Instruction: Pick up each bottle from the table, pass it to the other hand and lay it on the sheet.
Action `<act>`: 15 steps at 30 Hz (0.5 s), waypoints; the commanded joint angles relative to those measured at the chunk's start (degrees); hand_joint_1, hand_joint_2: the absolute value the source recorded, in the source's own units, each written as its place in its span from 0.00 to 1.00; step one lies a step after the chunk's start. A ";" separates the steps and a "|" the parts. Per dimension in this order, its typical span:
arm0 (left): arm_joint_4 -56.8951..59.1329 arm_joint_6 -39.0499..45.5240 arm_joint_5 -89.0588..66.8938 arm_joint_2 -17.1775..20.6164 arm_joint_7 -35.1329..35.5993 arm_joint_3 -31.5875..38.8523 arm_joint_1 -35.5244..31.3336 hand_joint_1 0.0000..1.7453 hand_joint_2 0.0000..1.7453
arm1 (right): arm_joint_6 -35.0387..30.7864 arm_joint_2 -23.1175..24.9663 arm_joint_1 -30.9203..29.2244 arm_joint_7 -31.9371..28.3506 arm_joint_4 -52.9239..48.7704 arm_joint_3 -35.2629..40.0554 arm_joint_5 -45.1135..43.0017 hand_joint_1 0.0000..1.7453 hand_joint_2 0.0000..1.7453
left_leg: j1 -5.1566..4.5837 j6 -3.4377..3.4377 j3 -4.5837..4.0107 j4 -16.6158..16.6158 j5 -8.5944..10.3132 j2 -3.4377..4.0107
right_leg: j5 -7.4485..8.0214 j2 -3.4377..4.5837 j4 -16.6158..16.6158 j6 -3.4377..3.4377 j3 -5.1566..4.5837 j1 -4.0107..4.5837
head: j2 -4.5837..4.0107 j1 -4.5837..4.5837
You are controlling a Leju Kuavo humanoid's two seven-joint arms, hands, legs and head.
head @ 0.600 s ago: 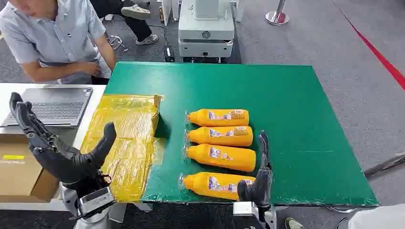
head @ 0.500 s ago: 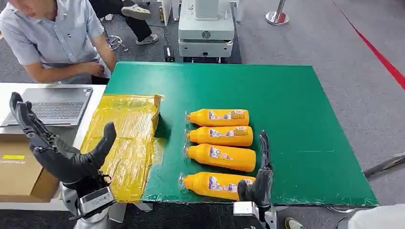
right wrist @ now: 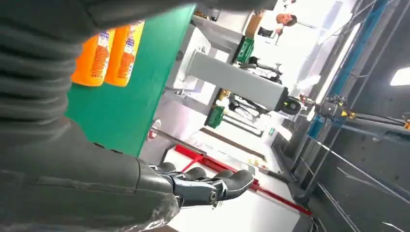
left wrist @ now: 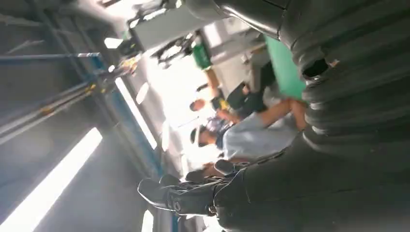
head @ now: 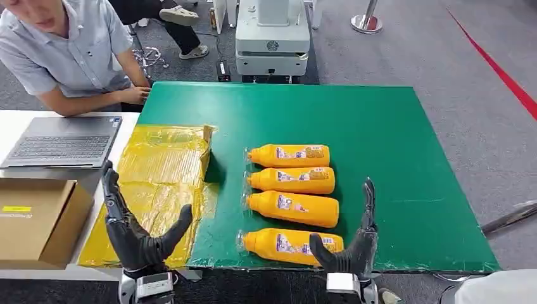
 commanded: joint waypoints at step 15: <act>6.51 0.05 -1.01 2.23 2.09 -2.36 -0.84 0.00 1.00 | 3.96 -0.57 -2.73 6.69 7.82 0.61 5.86 0.00 1.00 | 0.00 0.00 0.00 0.00 0.00 0.00 | 0.00 0.00 0.00 0.00 0.00 0.00 | 0.00 -0.24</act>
